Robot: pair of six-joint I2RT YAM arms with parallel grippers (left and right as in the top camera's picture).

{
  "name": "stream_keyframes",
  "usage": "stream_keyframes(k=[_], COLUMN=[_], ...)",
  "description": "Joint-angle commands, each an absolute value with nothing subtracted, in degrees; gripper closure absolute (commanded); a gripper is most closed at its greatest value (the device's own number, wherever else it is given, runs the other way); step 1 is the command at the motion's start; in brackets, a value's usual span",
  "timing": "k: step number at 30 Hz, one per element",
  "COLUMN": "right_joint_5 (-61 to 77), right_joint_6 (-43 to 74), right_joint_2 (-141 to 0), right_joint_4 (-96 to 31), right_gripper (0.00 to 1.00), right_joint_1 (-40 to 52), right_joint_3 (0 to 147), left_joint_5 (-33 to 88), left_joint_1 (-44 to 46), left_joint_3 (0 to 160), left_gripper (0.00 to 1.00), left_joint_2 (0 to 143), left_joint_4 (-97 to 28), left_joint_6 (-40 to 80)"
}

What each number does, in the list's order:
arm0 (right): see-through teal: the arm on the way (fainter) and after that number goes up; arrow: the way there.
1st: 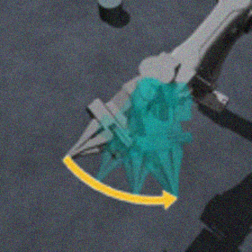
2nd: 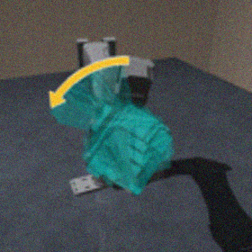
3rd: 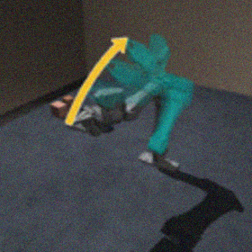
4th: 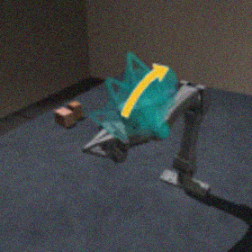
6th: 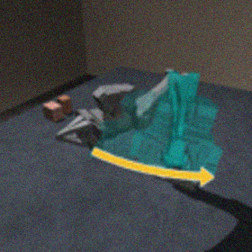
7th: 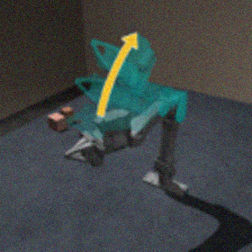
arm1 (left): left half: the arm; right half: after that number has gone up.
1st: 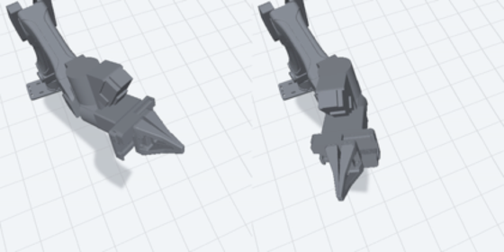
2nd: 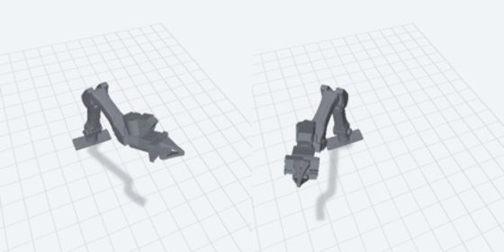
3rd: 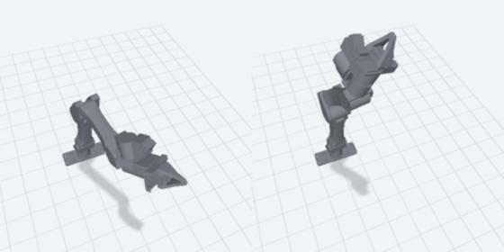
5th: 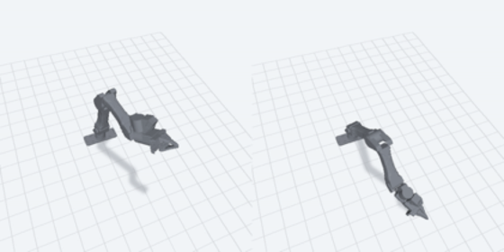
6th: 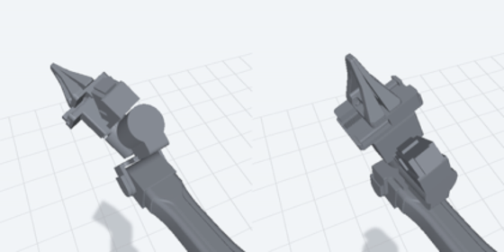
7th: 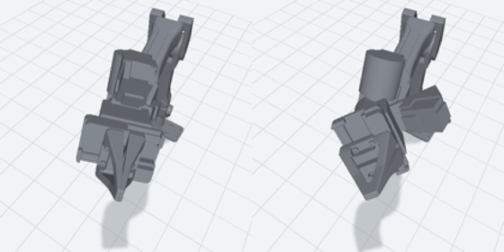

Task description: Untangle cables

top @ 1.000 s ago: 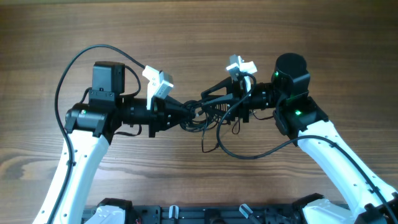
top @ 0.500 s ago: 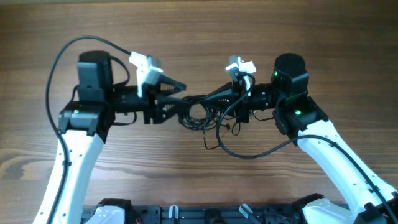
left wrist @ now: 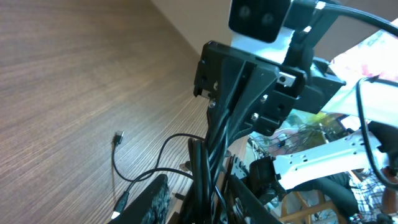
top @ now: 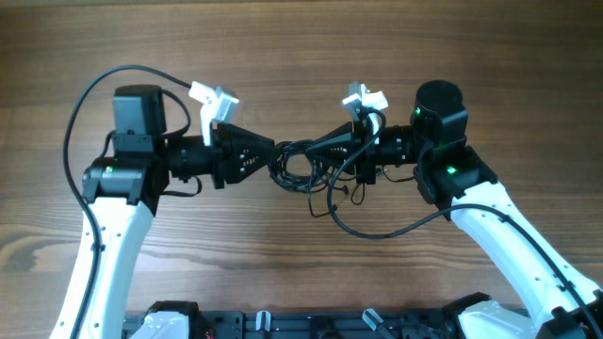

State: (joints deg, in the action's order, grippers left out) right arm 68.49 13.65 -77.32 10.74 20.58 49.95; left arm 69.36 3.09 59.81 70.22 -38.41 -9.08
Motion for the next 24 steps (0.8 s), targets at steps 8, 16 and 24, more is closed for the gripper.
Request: stream_keyframes(k=[8,16,24], right_joint_5=[62.28,58.02,59.46], right_joint_6=[11.90,11.75,10.87], right_joint_2=[-77.69,-77.69,-77.69], right_joint_4=[5.13,3.75,3.75], right_gripper=[0.96,0.96,0.96], right_joint_1=[20.62,20.60,20.62], right_joint_3=[50.24,50.24,50.24], left_joint_5=[50.63,50.70,55.70], left_joint_1=[2.68,-9.17,-9.10], left_joint_3=[60.40,60.38,60.38], left_gripper=[0.96,0.96,0.23], left_joint_2=[67.75,64.93,64.99], left_joint_4=[-37.78,-38.30,-38.24], left_joint_6=[-3.68,2.24,1.74])
